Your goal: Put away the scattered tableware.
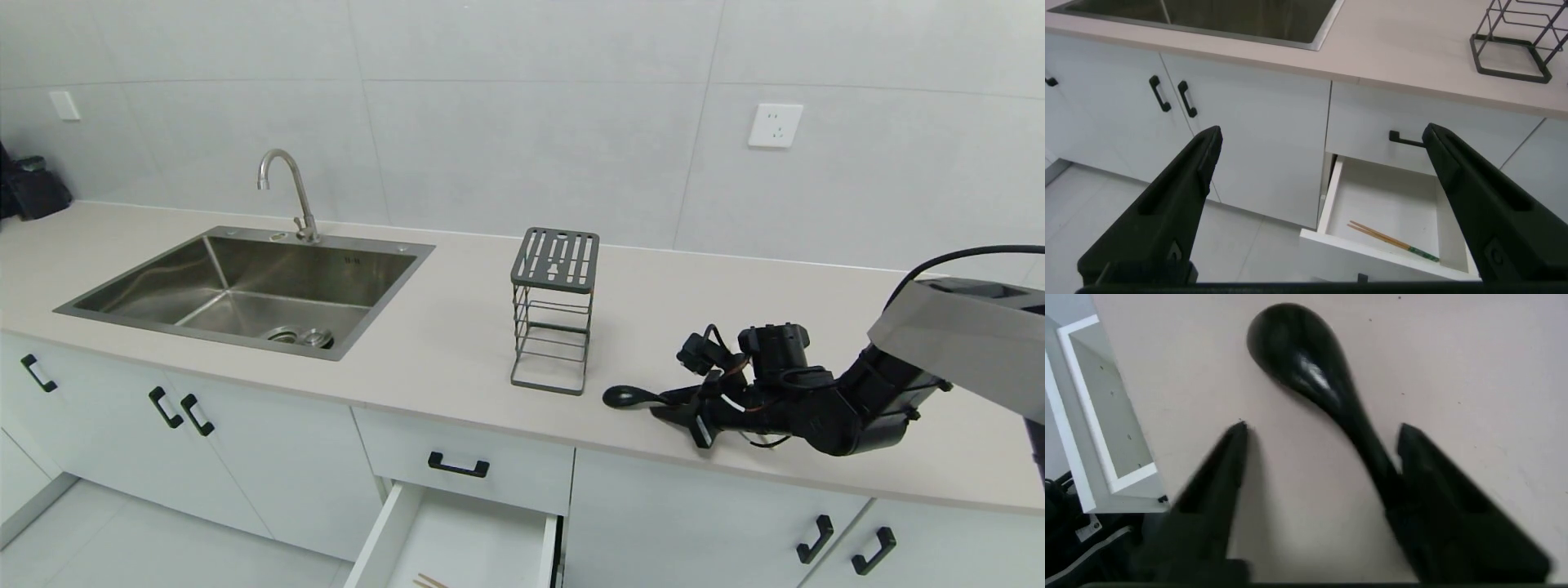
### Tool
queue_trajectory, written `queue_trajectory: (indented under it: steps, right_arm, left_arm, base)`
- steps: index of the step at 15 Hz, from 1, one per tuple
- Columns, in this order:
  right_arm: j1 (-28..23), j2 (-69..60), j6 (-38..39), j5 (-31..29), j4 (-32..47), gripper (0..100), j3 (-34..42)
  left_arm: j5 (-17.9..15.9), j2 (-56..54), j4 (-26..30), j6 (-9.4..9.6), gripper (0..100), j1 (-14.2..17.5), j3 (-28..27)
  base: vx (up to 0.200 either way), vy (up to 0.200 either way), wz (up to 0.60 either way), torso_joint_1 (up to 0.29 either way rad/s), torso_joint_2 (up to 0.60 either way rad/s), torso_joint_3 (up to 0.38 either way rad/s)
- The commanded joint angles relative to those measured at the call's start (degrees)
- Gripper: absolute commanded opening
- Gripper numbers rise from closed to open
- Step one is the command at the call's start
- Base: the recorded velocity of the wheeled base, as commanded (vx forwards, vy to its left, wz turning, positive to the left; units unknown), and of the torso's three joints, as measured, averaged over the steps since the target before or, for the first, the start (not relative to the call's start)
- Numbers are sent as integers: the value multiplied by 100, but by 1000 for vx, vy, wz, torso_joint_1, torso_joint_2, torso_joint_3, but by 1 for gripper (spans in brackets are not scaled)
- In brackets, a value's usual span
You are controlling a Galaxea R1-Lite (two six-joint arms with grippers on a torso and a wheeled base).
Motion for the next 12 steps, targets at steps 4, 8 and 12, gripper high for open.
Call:
queue_trajectory:
  steps: [4, 8, 12]
  right_arm:
    - [-13, -96, -12, -81, -20, 0, -1]
    - [-21, -483, -12, -81, -37, 0, 17]
    - [23, -1335, -12, -81, -196, 0, 825]
  left_arm:
    - [-2, 6, 0, -3, 100, 2, 0]
    - [-2, 6, 0, -3, 100, 2, 0]
    - [-2, 6, 0, -3, 100, 2, 0]
  base:
    - [0, 0, 0, 0, 0, 0]
    - [0, 0, 0, 0, 0, 0]
    - [0, 0, 0, 0, 0, 0]
